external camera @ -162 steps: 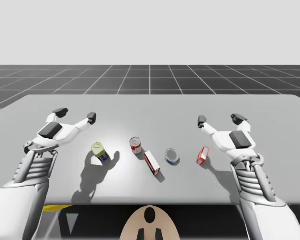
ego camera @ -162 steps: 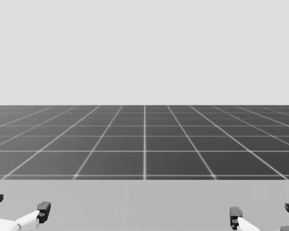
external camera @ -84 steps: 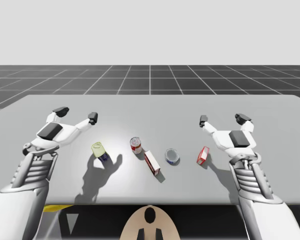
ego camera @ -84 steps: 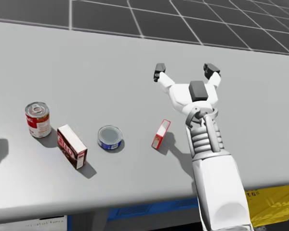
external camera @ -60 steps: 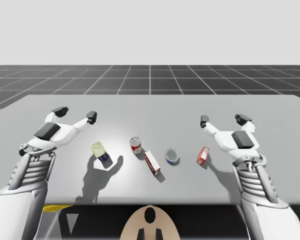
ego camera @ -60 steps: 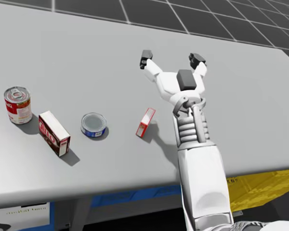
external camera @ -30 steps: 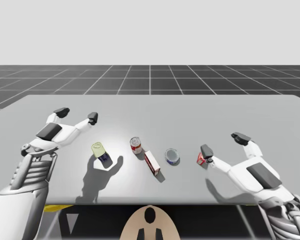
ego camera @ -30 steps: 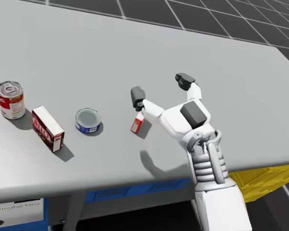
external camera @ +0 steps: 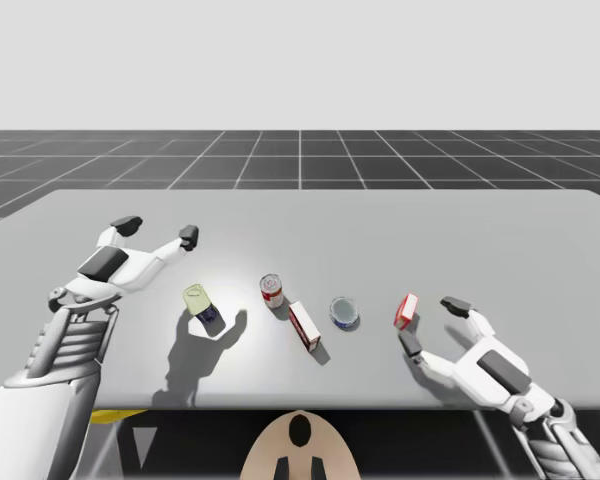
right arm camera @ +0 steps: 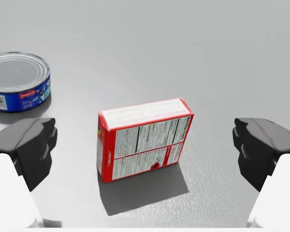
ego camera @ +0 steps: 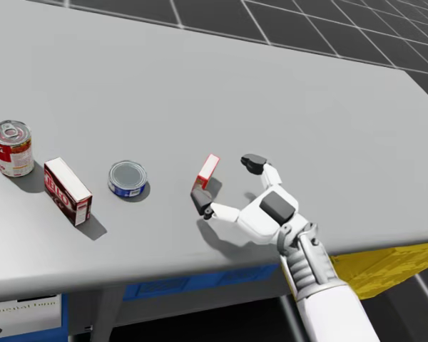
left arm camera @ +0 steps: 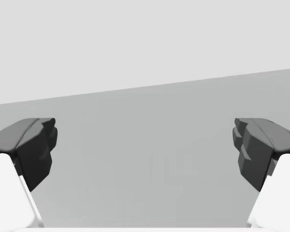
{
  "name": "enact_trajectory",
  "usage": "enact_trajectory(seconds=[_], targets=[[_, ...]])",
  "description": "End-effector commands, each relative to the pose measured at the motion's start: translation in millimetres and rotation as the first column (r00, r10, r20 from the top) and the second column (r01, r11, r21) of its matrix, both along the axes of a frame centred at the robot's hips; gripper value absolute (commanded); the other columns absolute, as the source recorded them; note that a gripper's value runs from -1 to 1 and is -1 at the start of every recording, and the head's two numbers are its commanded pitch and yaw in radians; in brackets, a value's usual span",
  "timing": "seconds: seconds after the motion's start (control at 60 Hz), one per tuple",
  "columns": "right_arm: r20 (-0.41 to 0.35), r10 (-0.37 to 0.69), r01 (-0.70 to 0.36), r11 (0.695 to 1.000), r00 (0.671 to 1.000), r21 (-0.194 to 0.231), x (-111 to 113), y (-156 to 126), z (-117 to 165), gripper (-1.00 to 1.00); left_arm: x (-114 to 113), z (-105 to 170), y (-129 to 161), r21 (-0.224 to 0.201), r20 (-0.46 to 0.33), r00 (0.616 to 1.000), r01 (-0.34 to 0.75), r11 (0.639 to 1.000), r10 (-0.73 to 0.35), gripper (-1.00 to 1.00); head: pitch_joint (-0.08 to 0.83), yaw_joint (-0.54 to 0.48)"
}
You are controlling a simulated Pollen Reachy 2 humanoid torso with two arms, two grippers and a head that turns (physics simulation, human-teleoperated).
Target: Lift the gelatin box off the table.
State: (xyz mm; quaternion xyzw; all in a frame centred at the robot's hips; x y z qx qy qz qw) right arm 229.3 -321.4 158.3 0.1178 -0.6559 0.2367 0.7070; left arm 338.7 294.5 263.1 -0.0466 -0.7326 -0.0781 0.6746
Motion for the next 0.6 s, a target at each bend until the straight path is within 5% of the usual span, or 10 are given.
enact_trajectory(seconds=[0.017,0.433,0.6], targets=[[-0.037,0.072,-0.071,0.997,0.997,0.018,12.6,-6.5,-14.5,-1.00,0.4,-0.3,-0.2,0.002,0.001,1.000,-0.003,1.000,0.003,-1.00,0.717,-0.42],[-0.110,0.208,-0.199,0.976,0.972,0.082,53.6,1.5,-27.3,-1.00,-0.3,1.1,0.9,0.010,0.012,1.000,-0.010,1.000,0.010,-1.00,0.715,-0.41],[-0.121,0.208,-0.201,0.977,0.971,0.065,66.6,5.0,-33.6,-1.00,-0.5,1.4,1.1,0.013,0.015,1.000,-0.009,1.000,0.009,-1.00,0.716,-0.41]])
